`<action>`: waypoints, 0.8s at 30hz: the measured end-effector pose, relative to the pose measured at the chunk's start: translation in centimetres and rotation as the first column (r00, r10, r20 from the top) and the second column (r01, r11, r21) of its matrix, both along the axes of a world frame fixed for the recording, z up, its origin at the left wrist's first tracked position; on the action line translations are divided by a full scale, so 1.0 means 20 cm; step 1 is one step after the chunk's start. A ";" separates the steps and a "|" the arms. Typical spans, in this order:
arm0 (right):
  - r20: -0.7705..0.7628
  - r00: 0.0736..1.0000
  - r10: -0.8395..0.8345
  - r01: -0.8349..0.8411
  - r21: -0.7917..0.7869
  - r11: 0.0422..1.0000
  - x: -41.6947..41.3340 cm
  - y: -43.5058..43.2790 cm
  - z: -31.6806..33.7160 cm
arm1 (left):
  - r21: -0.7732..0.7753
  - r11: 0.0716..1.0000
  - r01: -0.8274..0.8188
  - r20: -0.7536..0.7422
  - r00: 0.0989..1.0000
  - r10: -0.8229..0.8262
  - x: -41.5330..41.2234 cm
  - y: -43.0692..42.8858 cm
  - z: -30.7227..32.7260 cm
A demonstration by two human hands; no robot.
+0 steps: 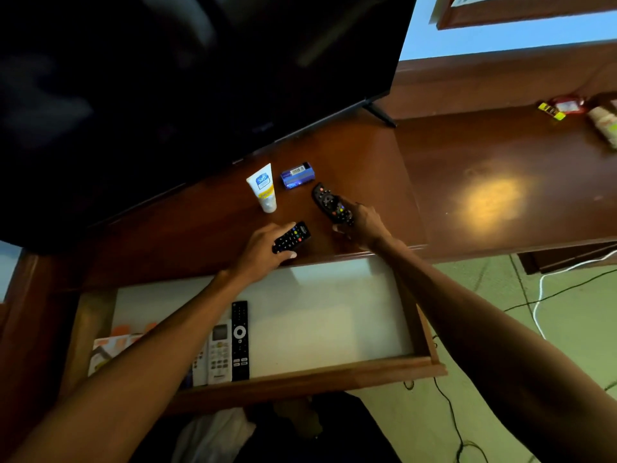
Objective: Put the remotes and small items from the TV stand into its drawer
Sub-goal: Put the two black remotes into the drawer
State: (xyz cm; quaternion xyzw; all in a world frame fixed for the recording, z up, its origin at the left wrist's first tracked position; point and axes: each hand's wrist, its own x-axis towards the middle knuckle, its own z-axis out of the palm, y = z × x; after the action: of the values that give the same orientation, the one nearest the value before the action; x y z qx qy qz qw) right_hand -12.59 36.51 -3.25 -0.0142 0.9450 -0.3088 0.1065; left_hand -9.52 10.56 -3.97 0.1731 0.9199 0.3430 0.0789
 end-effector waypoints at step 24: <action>0.244 0.969 0.034 -0.066 0.124 0.990 0.92 -0.54 -0.51 | -0.168 0.979 -0.117 0.294 0.942 0.163 0.66 -0.34 -0.55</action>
State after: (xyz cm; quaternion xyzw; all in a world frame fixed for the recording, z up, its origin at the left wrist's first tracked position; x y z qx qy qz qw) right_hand 5.75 25.66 -13.42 0.0069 0.9427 -0.2426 0.2290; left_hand 3.66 3.78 -14.97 0.0455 0.9293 0.3015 0.2086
